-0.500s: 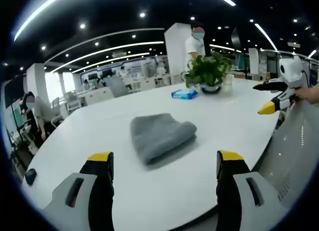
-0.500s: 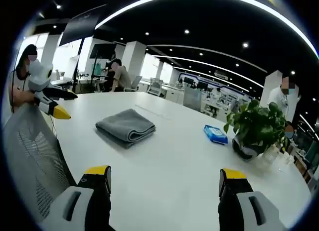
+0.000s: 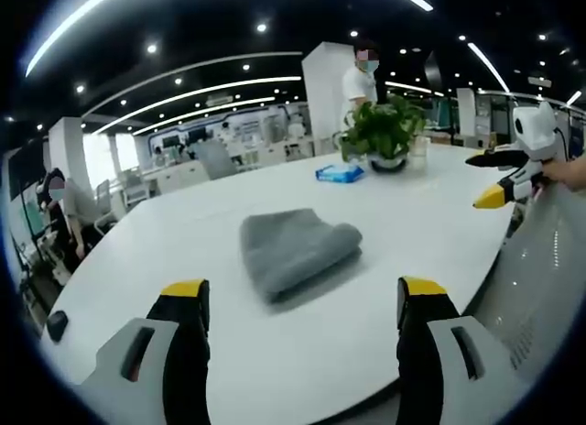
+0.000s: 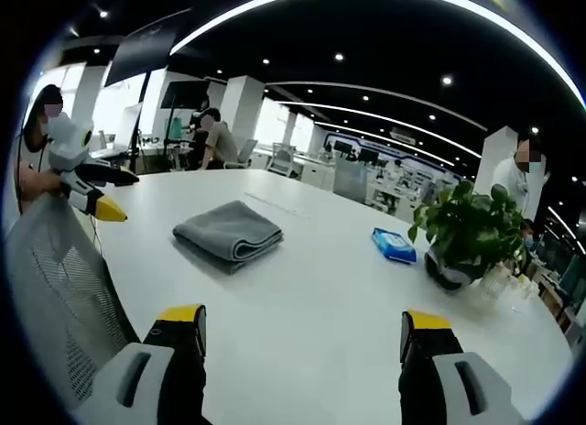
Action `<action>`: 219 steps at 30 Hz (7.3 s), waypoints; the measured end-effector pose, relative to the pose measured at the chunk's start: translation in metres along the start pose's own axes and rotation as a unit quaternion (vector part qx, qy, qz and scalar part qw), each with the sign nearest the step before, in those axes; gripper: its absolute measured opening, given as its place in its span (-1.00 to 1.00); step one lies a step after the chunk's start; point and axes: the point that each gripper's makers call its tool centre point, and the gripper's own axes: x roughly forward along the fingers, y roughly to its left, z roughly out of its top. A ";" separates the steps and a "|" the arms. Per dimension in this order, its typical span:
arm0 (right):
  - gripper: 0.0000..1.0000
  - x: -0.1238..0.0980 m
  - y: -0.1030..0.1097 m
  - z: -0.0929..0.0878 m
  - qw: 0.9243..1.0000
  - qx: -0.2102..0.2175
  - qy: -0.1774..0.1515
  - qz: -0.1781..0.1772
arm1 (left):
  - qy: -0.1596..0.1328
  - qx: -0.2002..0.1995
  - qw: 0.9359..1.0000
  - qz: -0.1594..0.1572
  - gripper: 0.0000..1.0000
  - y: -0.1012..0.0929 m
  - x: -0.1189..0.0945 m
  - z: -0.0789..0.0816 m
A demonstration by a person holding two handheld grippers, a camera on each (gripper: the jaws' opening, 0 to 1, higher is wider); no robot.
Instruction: Open the folded towel by lifting each exposed corner and separating the folded layers until the towel lies flat within the target outline without major curled edges
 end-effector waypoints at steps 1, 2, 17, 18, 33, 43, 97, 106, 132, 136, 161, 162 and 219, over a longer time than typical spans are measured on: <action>0.77 0.000 0.000 0.000 1.000 0.000 0.000 0.000 | -0.001 0.001 1.000 0.001 0.67 0.000 0.000 0.000; 0.77 0.000 0.000 0.000 1.000 0.000 0.000 0.000 | -0.001 0.000 1.000 0.000 0.67 0.000 0.000 0.000; 0.75 0.000 0.004 -0.002 1.000 -0.004 0.005 0.007 | -0.003 0.000 1.000 -0.001 0.66 0.000 -0.001 0.001; 0.75 0.000 0.004 -0.002 1.000 -0.003 0.004 0.007 | -0.002 0.000 1.000 -0.001 0.66 0.000 -0.001 0.001; 0.73 0.000 0.002 -0.005 1.000 -0.004 0.013 0.003 | -0.001 -0.003 1.000 -0.003 0.61 0.000 0.000 0.000; 0.73 0.000 0.000 -0.005 1.000 -0.001 0.015 -0.002 | -0.002 -0.003 1.000 -0.004 0.61 -0.001 0.000 0.001; 0.34 0.084 0.017 0.065 0.991 0.056 0.032 0.121 | 0.096 0.113 0.984 -0.104 0.22 0.001 0.085 0.021; 0.21 0.099 0.033 0.054 0.988 0.071 0.044 0.129 | 0.114 0.165 0.968 -0.149 -0.02 -0.035 0.121 0.011; 0.06 0.104 0.057 0.018 0.977 0.110 0.095 0.153 | 0.172 0.227 0.946 -0.156 -0.70 -0.049 0.162 -0.044; 0.02 0.104 0.058 0.016 0.977 0.114 0.098 0.154 | 0.170 0.267 0.936 -0.156 -0.84 -0.051 0.158 -0.048; -0.10 0.100 0.066 0.005 0.973 0.120 0.112 0.159 | 0.177 0.233 0.939 -0.182 -0.90 -0.075 0.133 -0.052; -0.10 0.100 0.066 0.004 0.973 0.120 0.112 0.160 | 0.177 0.231 0.939 -0.183 -0.90 -0.077 0.132 -0.052; -0.84 0.139 0.147 -0.031 0.957 0.025 0.166 0.237 | 0.089 0.050 0.988 -0.116 -0.93 -0.051 0.097 0.012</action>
